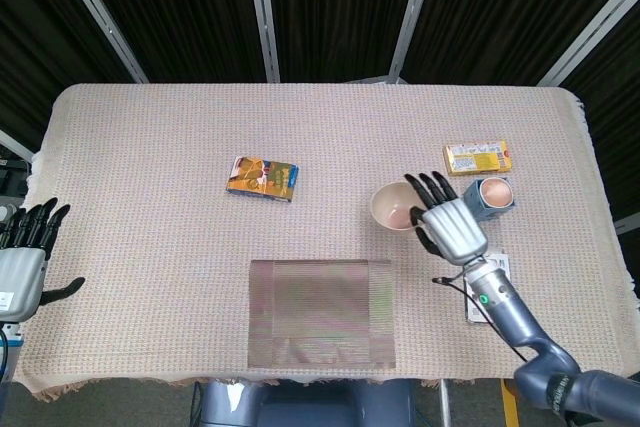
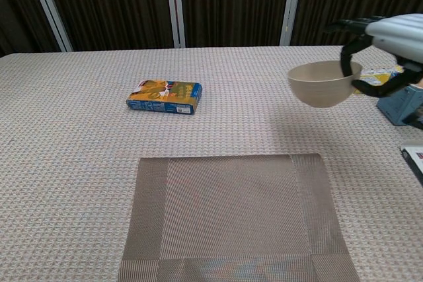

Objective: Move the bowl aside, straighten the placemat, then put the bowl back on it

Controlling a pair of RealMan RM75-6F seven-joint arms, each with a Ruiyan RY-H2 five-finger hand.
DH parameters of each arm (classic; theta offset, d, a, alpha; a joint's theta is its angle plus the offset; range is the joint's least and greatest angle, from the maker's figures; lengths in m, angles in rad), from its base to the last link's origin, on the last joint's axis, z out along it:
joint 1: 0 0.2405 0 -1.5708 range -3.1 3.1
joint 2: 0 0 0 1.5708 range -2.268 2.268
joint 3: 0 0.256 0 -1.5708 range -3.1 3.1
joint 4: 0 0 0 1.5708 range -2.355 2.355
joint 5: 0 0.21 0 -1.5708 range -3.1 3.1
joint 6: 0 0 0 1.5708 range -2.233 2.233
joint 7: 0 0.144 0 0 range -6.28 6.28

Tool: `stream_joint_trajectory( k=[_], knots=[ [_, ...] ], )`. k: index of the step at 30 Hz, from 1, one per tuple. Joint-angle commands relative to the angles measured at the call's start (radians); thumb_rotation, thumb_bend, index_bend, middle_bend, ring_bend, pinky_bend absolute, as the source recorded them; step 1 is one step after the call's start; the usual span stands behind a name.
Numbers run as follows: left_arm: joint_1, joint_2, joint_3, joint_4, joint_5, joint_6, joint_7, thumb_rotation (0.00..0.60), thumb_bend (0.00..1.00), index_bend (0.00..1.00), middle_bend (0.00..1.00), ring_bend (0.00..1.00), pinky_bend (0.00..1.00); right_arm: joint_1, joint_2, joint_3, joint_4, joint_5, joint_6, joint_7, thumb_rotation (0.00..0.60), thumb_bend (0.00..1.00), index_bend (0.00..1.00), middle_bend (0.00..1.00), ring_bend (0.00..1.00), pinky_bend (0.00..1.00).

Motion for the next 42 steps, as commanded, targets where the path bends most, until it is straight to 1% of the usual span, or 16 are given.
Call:
stream_joint_trajectory(
  k=[1, 6, 10, 12, 16, 21, 23, 25, 26, 27, 28, 32, 33, 37, 38, 42],
  knots=[
    [0.002, 0.002, 0.001, -0.005, 0.007, 0.005, -0.001, 0.600, 0.00, 0.00, 0.00, 0.00, 0.00, -0.085, 0.082, -0.062, -0.023, -0.052, 0.085, 0.093, 0.600, 0.44, 0.66, 0.00, 0.00, 0.00],
    [0.003, 0.003, 0.008, -0.020, 0.023, 0.009, 0.002, 0.600, 0.00, 0.00, 0.00, 0.00, 0.00, -0.174, 0.140, -0.139, -0.002, -0.115, 0.176, 0.182, 0.600, 0.44, 0.65, 0.00, 0.00, 0.00],
    [0.002, 0.003, 0.012, -0.029, 0.033, 0.009, 0.004, 0.600, 0.00, 0.00, 0.00, 0.00, 0.00, -0.224, 0.145, -0.178, 0.052, -0.130, 0.212, 0.217, 0.600, 0.44, 0.65, 0.00, 0.00, 0.00],
    [0.002, 0.002, 0.013, -0.032, 0.036, 0.008, 0.007, 0.600, 0.00, 0.00, 0.00, 0.00, 0.00, -0.240, 0.139, -0.187, 0.079, -0.123, 0.215, 0.241, 0.600, 0.44, 0.67, 0.00, 0.00, 0.00],
    [0.000, 0.001, 0.014, -0.036, 0.039, 0.006, 0.011, 0.600, 0.00, 0.00, 0.00, 0.00, 0.00, -0.261, 0.117, -0.200, 0.136, -0.132, 0.221, 0.281, 0.600, 0.44, 0.64, 0.00, 0.00, 0.00],
    [0.001, 0.001, 0.015, -0.038, 0.036, 0.004, 0.013, 0.600, 0.00, 0.00, 0.00, 0.00, 0.00, -0.268, 0.092, -0.202, 0.166, -0.142, 0.222, 0.289, 0.600, 0.43, 0.68, 0.00, 0.00, 0.00],
    [0.002, 0.001, 0.016, -0.037, 0.034, 0.003, 0.013, 0.600, 0.00, 0.00, 0.00, 0.00, 0.00, -0.270, 0.084, -0.200, 0.174, -0.141, 0.220, 0.289, 0.600, 0.38, 0.43, 0.00, 0.00, 0.00],
    [0.002, 0.001, 0.016, -0.035, 0.032, 0.002, 0.014, 0.600, 0.00, 0.00, 0.00, 0.00, 0.00, -0.274, 0.082, -0.206, 0.172, -0.129, 0.201, 0.289, 0.600, 0.22, 0.14, 0.00, 0.00, 0.00],
    [0.002, 0.001, 0.016, -0.035, 0.031, 0.001, 0.015, 0.600, 0.00, 0.00, 0.00, 0.00, 0.00, -0.276, 0.086, -0.211, 0.163, -0.121, 0.186, 0.291, 0.600, 0.11, 0.02, 0.00, 0.00, 0.00],
    [0.002, 0.002, 0.016, -0.034, 0.030, 0.001, 0.015, 0.600, 0.00, 0.00, 0.00, 0.00, 0.00, -0.277, 0.092, -0.214, 0.151, -0.114, 0.175, 0.293, 0.600, 0.02, 0.00, 0.00, 0.00, 0.00],
    [0.002, 0.002, 0.016, -0.035, 0.027, -0.001, 0.016, 0.600, 0.00, 0.00, 0.00, 0.00, 0.00, -0.281, 0.106, -0.215, 0.120, -0.103, 0.166, 0.300, 0.600, 0.00, 0.00, 0.00, 0.00, 0.00],
    [0.002, 0.004, 0.017, -0.037, 0.025, -0.005, 0.018, 0.600, 0.00, 0.00, 0.00, 0.00, 0.00, -0.299, 0.150, -0.205, 0.042, -0.103, 0.209, 0.294, 0.600, 0.00, 0.00, 0.00, 0.00, 0.00],
    [0.002, 0.004, 0.018, -0.039, 0.028, -0.003, 0.018, 0.600, 0.00, 0.00, 0.00, 0.00, 0.00, -0.308, 0.172, -0.199, 0.002, -0.104, 0.232, 0.286, 0.600, 0.00, 0.00, 0.00, 0.00, 0.00],
    [0.005, 0.006, 0.025, -0.047, 0.047, 0.004, 0.017, 0.600, 0.00, 0.00, 0.00, 0.00, 0.00, -0.327, 0.227, -0.184, -0.086, -0.111, 0.282, 0.267, 0.600, 0.00, 0.00, 0.00, 0.00, 0.00],
    [0.006, 0.006, 0.025, -0.048, 0.049, 0.005, 0.017, 0.600, 0.00, 0.00, 0.00, 0.00, 0.00, -0.328, 0.231, -0.181, -0.092, -0.112, 0.288, 0.265, 0.600, 0.00, 0.00, 0.00, 0.00, 0.00],
    [0.010, 0.008, 0.048, -0.066, 0.103, 0.017, 0.019, 0.600, 0.00, 0.00, 0.00, 0.00, 0.00, -0.345, 0.248, -0.135, -0.117, -0.102, 0.357, 0.225, 0.600, 0.00, 0.00, 0.00, 0.00, 0.00]
  ],
)
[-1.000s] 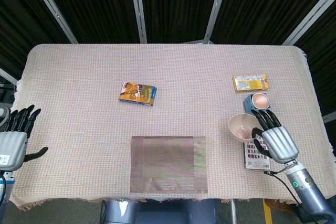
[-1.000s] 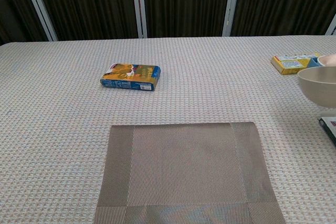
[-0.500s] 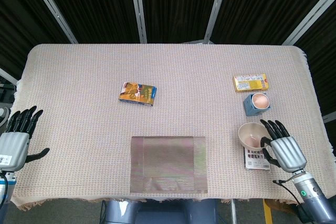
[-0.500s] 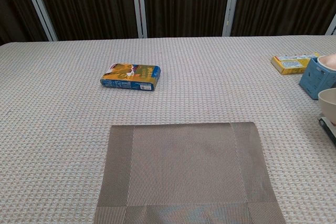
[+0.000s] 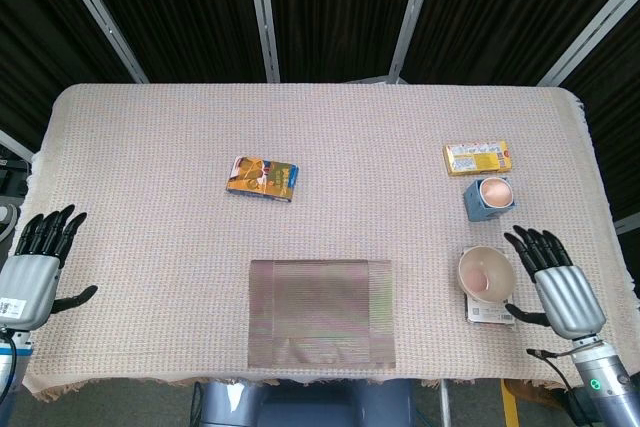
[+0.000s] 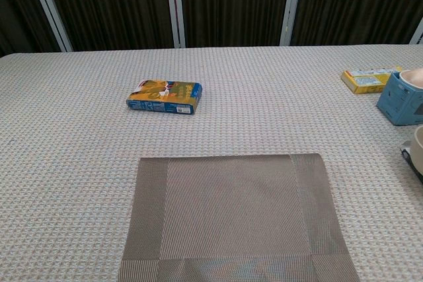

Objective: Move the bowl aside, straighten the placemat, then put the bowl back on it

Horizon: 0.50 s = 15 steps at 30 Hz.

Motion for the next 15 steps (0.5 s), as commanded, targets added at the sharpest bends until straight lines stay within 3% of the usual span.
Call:
stream_joint_trajectory(
  k=[1, 8, 11, 15],
  knots=[
    [0.004, 0.000, 0.025, -0.016, 0.053, 0.008, 0.003, 0.600, 0.00, 0.00, 0.00, 0.00, 0.00, -0.021, 0.016, 0.048, -0.033, 0.019, 0.057, -0.032, 0.600, 0.00, 0.00, 0.00, 0.00, 0.00],
    [-0.028, -0.049, 0.108, -0.021, 0.213, -0.057, -0.029, 0.600, 0.00, 0.02, 0.00, 0.00, 0.00, -0.052, 0.012, 0.105, -0.102, 0.079, 0.118, -0.087, 0.600, 0.00, 0.00, 0.00, 0.00, 0.00],
    [-0.061, -0.111, 0.141, 0.039, 0.301, -0.089, -0.107, 0.600, 0.01, 0.14, 0.00, 0.00, 0.00, -0.063, 0.017, 0.104, -0.136, 0.086, 0.121, -0.135, 0.600, 0.00, 0.00, 0.00, 0.00, 0.00],
    [-0.112, -0.211, 0.186, 0.156, 0.412, -0.137, -0.198, 0.600, 0.14, 0.28, 0.00, 0.00, 0.00, -0.073, 0.021, 0.102, -0.156, 0.093, 0.111, -0.165, 0.600, 0.00, 0.00, 0.00, 0.00, 0.00]
  ],
)
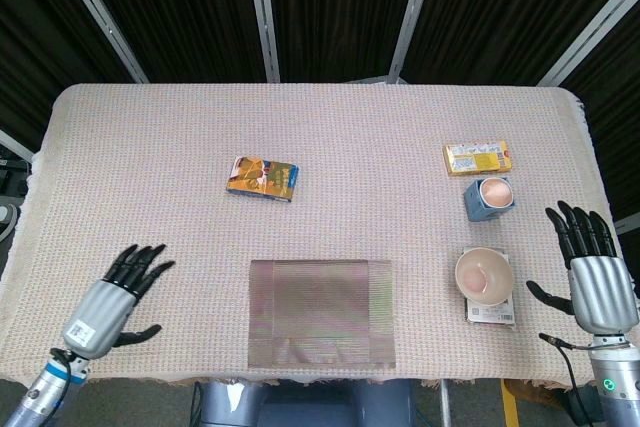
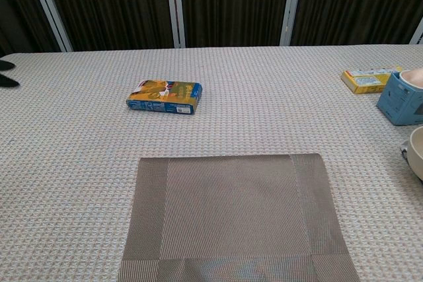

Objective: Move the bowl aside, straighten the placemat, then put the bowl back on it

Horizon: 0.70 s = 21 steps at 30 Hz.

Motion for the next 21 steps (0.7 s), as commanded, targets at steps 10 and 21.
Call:
stream_joint_trajectory(
  k=[10, 21],
  knots=[
    [-0.108, -0.260, 0.099, 0.253, 0.160, -0.162, -0.051, 0.600, 0.25, 0.38, 0.00, 0.00, 0.00, -0.014, 0.011, 0.018, -0.006, 0.017, -0.020, 0.000, 0.600, 0.00, 0.00, 0.00, 0.00, 0.00],
    [-0.127, -0.369, 0.106, 0.356, 0.159, -0.173, -0.040, 0.600, 0.27, 0.40, 0.00, 0.00, 0.00, -0.019, 0.013, 0.029, -0.003, 0.013, -0.032, 0.015, 0.600, 0.00, 0.00, 0.00, 0.00, 0.00]
  ],
)
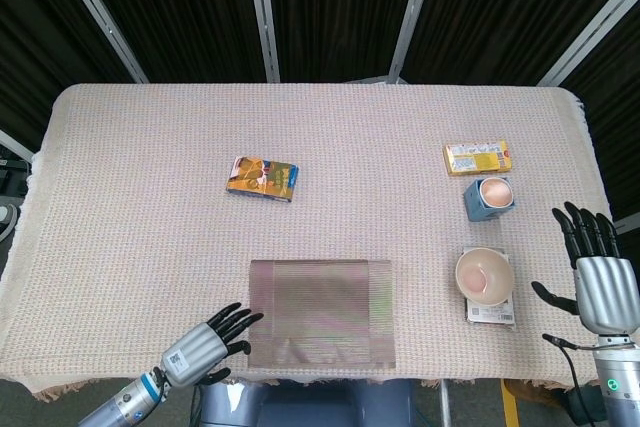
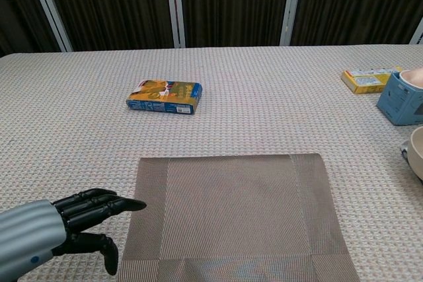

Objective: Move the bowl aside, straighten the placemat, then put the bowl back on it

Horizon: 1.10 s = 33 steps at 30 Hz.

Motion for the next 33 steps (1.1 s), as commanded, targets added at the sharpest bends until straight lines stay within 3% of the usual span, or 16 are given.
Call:
stream_joint_trajectory(
  k=[1, 20, 33],
  knots=[
    [-0.012, -0.031, -0.005, 0.031, 0.006, 0.008, 0.005, 0.600, 0.27, 0.41, 0.00, 0.00, 0.00, -0.001, 0.001, 0.002, -0.001, -0.003, -0.001, 0.001, 0.600, 0.00, 0.00, 0.00, 0.00, 0.00],
    [-0.054, -0.148, -0.005, 0.163, -0.010, 0.004, -0.022, 0.600, 0.27, 0.43, 0.00, 0.00, 0.00, -0.006, 0.004, 0.017, 0.001, 0.005, -0.019, 0.019, 0.600, 0.00, 0.00, 0.00, 0.00, 0.00],
    [-0.083, -0.157, -0.005, 0.154, -0.031, -0.004, 0.012, 0.600, 0.27, 0.44, 0.00, 0.00, 0.00, -0.010, 0.007, 0.026, 0.002, 0.007, -0.028, 0.029, 0.600, 0.00, 0.00, 0.00, 0.00, 0.00]
  ],
)
